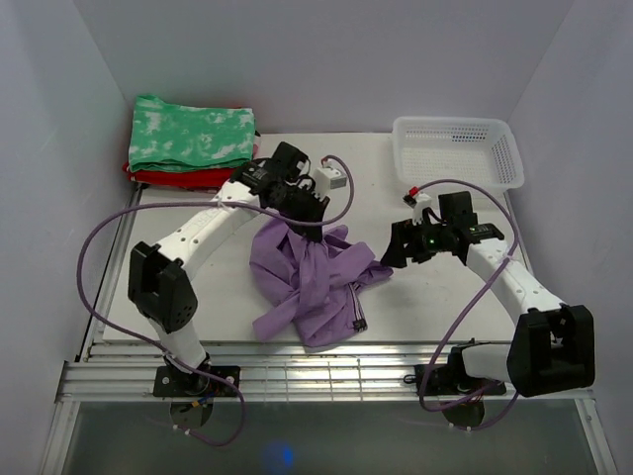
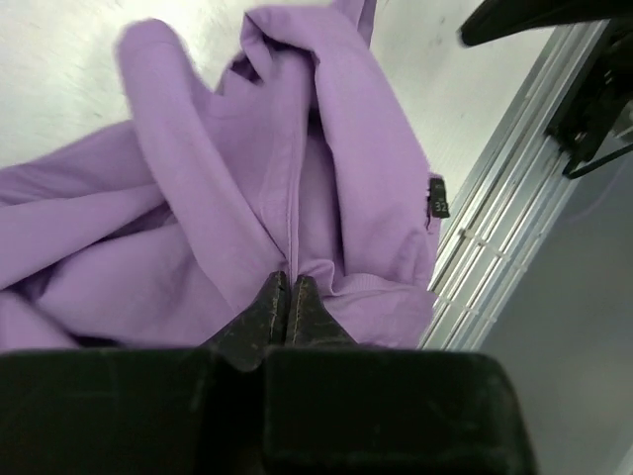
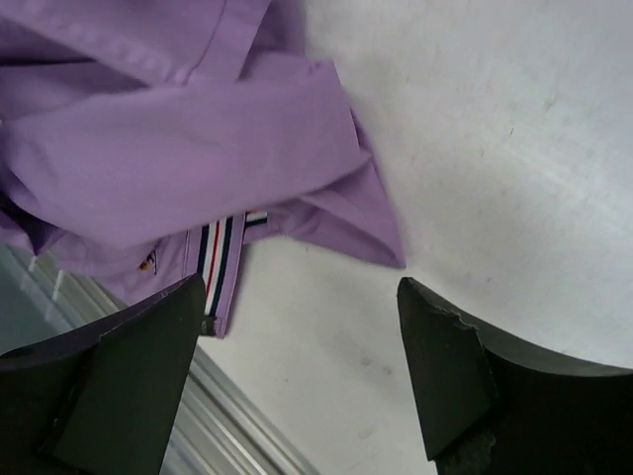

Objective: Fold and stack the trousers
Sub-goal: Flatten the trousers out

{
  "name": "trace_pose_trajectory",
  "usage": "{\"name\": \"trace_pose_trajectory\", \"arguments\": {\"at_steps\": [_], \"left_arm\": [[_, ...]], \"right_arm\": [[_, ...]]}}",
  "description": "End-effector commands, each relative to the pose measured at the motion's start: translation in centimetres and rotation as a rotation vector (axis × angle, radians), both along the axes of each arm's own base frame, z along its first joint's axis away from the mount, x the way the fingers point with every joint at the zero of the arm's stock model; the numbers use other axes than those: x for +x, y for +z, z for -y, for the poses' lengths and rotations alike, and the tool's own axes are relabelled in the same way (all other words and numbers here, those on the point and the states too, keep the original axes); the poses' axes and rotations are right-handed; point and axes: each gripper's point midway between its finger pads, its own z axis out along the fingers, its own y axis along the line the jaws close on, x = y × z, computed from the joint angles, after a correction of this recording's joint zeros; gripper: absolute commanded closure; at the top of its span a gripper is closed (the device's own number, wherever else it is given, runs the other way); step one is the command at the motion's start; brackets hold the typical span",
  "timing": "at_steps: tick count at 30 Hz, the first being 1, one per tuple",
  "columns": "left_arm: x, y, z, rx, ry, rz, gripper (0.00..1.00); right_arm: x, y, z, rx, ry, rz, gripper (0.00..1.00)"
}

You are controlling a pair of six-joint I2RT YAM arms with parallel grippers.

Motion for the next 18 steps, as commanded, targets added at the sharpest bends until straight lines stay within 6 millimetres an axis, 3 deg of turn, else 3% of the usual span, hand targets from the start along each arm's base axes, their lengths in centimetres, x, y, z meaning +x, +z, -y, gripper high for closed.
{"name": "trace_pose_trajectory", "arguments": {"at_steps": [1,3,6,7,10,14,15,17,18], "left_arm": [[0.8,11.9,-1.9,-0.272,0.051,0.231,1.00],[0.1,14.5,-3.2,-0.337,0.073,0.286,1.00],[0.4,17.5,-4.7,-0.418,0.125,0.359,1.00],[0.5,18.0,-5.1,-0.432,0.139,0.367,1.00],[0.8,20.1,-6.4,-0.485,0.201,0.414,1.00],[0.1,21.4,-7.0,-0.521,0.240,0.430,1.00],[0.1,21.5,-7.4,-0.522,0.250,0.433,1.00],[0.2,21.5,-8.4,-0.519,0.287,0.433,1.00],[0.5,21.7,-9.2,-0.512,0.325,0.450,1.00]], "right_arm": [[4.3,6.9,-2.4,-0.011,0.052,0.358,0.15],[5.8,9.4,-3.3,-0.044,0.086,0.491,0.13],[6.0,11.1,-6.5,-0.103,0.239,0.667,0.10],[5.0,11.1,-8.4,-0.106,0.316,0.709,0.10],[4.9,10.6,-11.3,-0.158,0.435,0.838,0.07],[6.3,10.5,-14.1,-0.175,0.488,0.936,0.06],[6.8,9.3,-14.9,-0.185,0.514,0.922,0.05],[7.5,9.4,-16.3,-0.195,0.523,0.939,0.06],[8.4,8.4,-17.0,-0.209,0.525,0.920,0.07]]}}
